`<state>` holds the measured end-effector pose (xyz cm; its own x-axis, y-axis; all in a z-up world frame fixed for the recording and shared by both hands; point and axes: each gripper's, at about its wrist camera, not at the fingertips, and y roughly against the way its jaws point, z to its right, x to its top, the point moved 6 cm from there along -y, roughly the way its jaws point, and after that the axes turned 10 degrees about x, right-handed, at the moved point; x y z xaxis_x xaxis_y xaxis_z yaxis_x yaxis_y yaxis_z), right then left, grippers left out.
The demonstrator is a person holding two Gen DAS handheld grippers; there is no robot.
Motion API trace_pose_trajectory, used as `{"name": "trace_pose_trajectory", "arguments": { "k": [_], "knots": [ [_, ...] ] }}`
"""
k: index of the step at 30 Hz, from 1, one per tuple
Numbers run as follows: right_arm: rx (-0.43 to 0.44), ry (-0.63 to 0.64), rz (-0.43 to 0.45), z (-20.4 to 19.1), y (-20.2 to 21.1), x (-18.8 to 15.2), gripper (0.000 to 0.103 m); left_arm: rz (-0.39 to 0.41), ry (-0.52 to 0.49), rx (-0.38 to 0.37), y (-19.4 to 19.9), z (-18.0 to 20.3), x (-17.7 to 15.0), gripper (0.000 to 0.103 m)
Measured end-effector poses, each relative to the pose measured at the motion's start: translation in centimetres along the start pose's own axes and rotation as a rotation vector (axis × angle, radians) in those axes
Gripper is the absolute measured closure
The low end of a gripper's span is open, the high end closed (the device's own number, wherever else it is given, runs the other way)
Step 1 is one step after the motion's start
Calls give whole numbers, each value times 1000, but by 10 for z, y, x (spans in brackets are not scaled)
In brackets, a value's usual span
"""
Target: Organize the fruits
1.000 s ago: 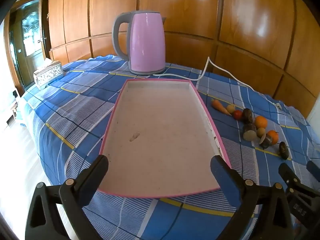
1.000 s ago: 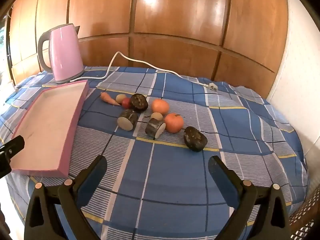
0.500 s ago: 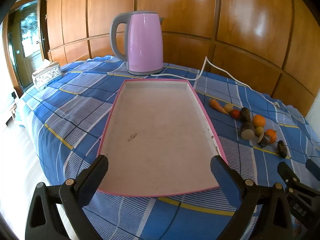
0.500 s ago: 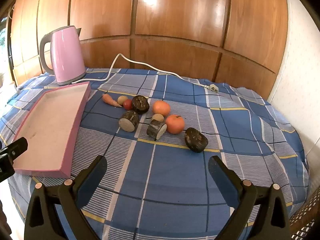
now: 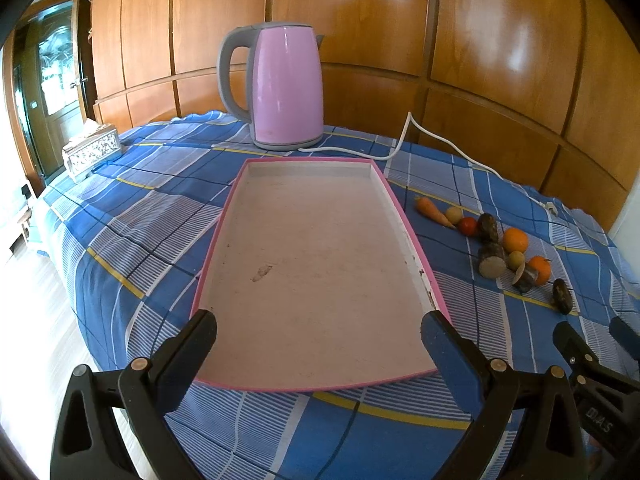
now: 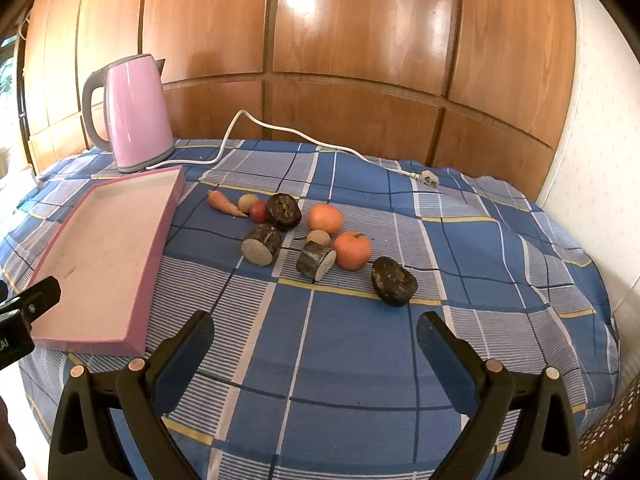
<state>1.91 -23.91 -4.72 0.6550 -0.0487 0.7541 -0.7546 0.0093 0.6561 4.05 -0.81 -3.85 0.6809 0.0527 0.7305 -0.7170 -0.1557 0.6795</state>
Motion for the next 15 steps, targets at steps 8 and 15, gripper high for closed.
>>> {"name": "trace_pose_trajectory", "arguments": {
  "k": [8,15],
  "knots": [
    [3,2,2,-1,0,0,0,0,-1,-5,1,1,1,0],
    [7,5,5,-2,1,1,0,-2,-1,-8,2,1,1,0]
  ]
}}
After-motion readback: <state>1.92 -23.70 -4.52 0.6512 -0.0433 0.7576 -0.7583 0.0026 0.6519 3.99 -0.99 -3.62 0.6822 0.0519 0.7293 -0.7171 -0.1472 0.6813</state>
